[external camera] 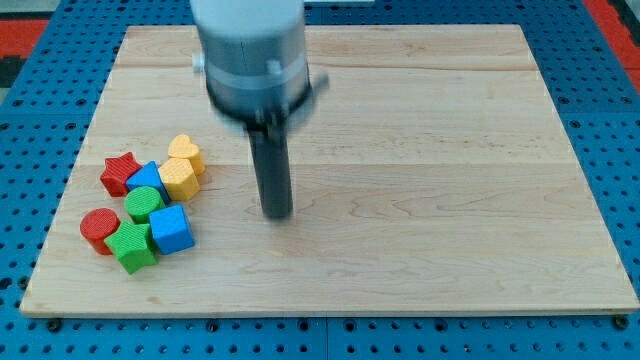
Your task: Locate your arm at the bottom of the green star
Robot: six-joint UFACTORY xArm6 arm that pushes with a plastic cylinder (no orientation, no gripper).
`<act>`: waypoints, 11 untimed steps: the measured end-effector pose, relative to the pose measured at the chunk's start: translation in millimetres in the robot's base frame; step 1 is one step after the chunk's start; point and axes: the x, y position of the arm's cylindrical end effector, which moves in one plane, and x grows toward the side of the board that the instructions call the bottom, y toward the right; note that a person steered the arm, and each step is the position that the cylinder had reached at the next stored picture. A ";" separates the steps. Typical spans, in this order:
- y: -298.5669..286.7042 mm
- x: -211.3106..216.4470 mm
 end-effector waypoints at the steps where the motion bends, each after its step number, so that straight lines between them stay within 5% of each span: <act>1: -41.7 64.3; 3: -125.3 59.3; 11: -133.1 40.2</act>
